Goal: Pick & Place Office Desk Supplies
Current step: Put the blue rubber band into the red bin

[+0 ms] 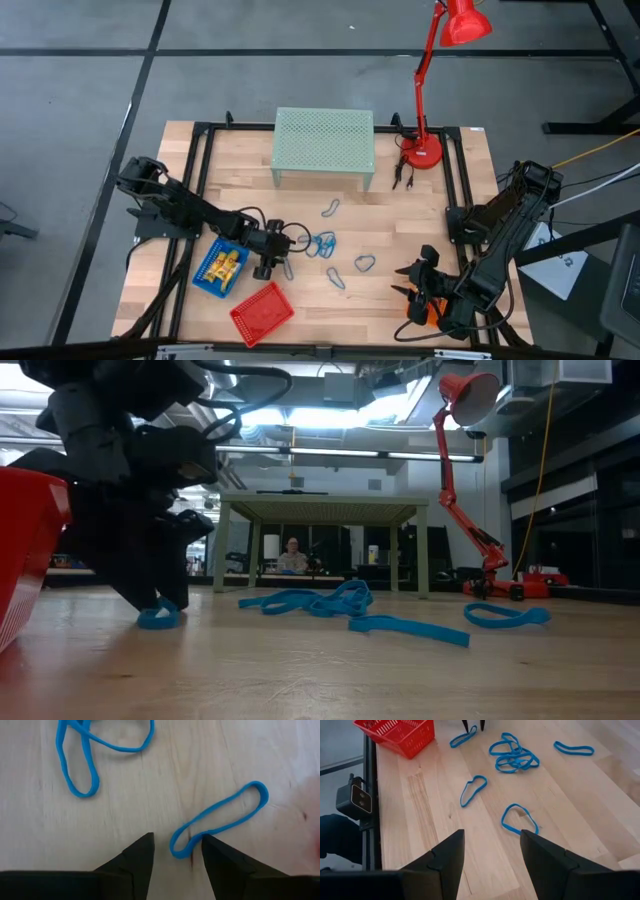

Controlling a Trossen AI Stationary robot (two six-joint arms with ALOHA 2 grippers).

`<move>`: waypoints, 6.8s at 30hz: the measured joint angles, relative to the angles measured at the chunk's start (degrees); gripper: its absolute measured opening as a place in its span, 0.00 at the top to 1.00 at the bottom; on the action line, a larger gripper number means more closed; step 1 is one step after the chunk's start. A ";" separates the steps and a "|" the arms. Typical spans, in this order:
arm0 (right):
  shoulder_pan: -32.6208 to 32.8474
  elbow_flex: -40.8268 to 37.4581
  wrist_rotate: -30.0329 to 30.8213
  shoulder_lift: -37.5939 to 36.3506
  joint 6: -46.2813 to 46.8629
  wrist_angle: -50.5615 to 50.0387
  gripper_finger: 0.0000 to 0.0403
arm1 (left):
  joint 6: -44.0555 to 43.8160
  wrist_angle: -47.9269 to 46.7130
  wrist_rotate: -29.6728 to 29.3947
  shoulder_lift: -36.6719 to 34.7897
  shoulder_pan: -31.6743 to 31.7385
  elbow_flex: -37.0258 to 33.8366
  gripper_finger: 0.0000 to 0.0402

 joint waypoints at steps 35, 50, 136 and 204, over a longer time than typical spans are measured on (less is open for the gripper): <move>7.89 0.04 24.58 0.00 -29.53 5.47 0.52 | -0.66 9.63 -8.78 -19.32 -6.12 -0.26 0.99; 17.78 0.02 21.76 -3.49 -23.81 7.48 0.52 | -11.80 12.90 -9.77 -19.73 -19.87 -0.22 0.99; -1.70 -58.29 -30.06 -52.41 -66.08 58.57 0.52 | -28.74 19.73 -21.49 -6.64 -31.82 -0.20 0.99; -1.73 -58.31 -30.48 -85.29 -70.47 48.29 0.52 | -28.02 20.69 -14.68 1.35 -23.69 -0.17 0.77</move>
